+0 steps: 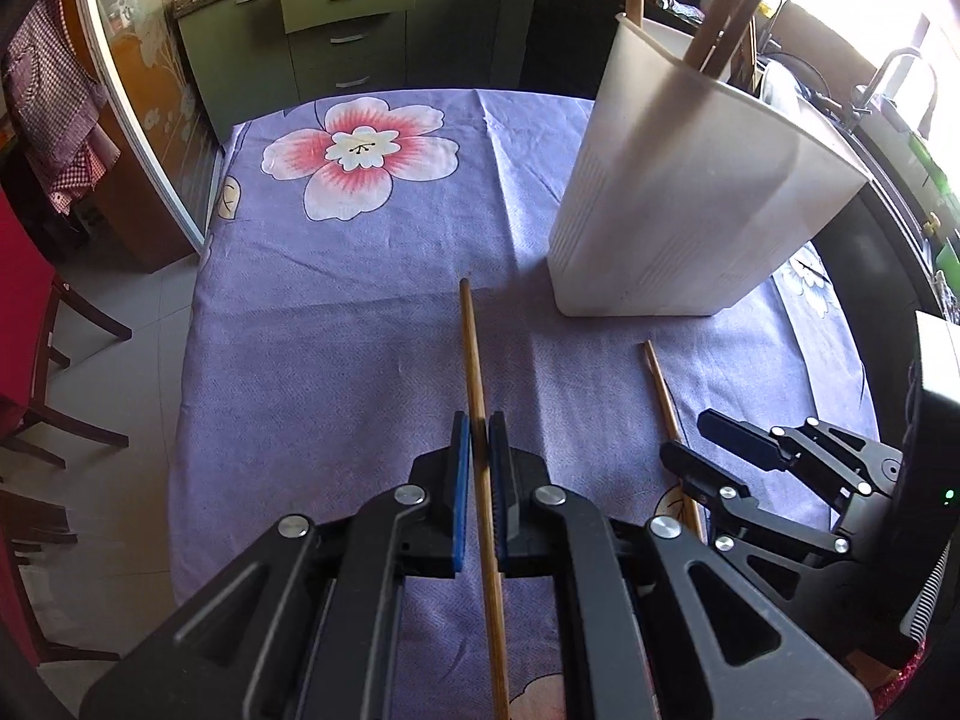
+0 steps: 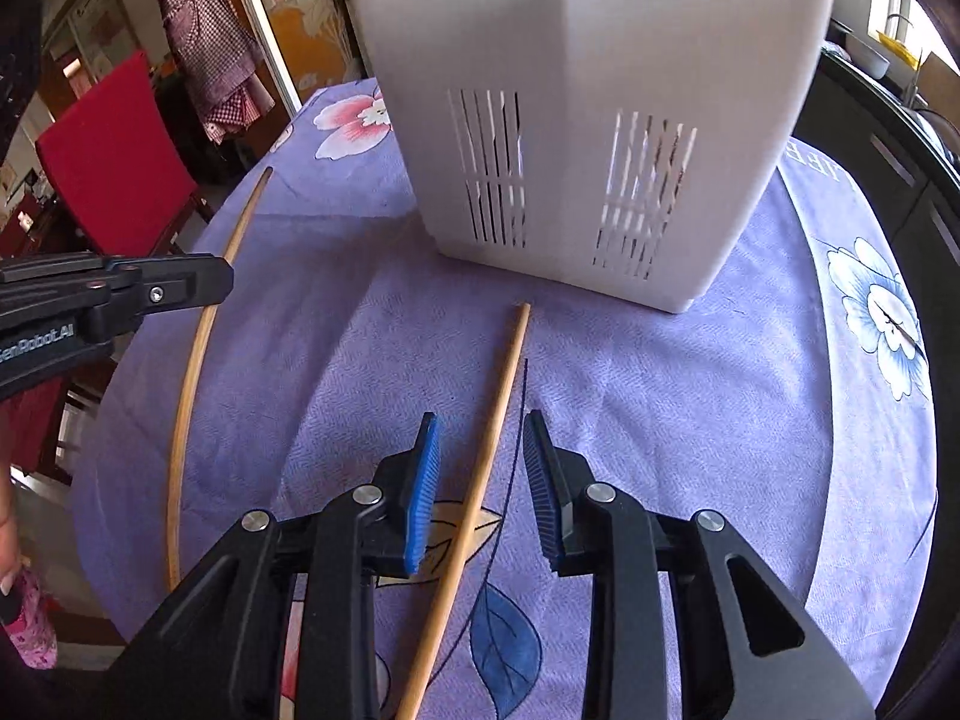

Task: Organize utensils
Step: 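Grasp a wooden chopstick with the left gripper while the right grasps another chopstick, then lift both chopsticks upright and lower them into the white holder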

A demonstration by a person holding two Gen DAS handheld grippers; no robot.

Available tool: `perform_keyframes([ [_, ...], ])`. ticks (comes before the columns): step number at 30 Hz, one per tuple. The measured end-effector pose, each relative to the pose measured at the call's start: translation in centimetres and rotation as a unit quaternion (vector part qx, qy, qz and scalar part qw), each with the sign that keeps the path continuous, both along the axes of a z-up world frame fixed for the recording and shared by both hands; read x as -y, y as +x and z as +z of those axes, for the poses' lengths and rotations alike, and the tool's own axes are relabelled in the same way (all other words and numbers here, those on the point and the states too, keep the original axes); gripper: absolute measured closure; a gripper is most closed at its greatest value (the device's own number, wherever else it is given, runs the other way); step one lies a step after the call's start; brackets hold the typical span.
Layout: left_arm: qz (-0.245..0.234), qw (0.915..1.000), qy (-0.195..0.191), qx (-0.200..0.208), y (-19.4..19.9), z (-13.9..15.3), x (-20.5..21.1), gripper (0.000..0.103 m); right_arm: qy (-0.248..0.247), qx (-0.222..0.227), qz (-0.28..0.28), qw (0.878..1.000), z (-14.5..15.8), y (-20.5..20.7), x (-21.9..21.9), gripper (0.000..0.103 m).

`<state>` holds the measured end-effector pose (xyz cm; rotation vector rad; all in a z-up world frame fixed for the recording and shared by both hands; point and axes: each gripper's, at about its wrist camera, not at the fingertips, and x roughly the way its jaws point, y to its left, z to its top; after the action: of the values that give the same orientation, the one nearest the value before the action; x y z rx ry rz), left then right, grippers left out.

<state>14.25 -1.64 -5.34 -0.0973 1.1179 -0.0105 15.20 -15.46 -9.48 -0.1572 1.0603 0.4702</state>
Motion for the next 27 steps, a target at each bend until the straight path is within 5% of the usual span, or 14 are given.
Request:
perform_keyframes([
  [8, -0.008, 0.9999, -0.007, 0.001, -0.2, -0.1, 0.1, 0.097, -0.031, 0.005, -0.007, 0.999, -0.8, 0.2, -1.4, 0.078],
  [13, -0.011, 0.9999, -0.008, 0.0, -0.4, -0.1, 0.0, 0.097, -0.02, -0.001, -0.009, 1.0, -0.9, -0.1, -1.0, 0.095],
  [27, -0.034, 0.9994, -0.002, 0.002, -0.7, 0.3, 1.6, 0.097, 0.066, 0.028, -0.033, 0.997, 4.1, -1.8, 4.5, 0.096],
])
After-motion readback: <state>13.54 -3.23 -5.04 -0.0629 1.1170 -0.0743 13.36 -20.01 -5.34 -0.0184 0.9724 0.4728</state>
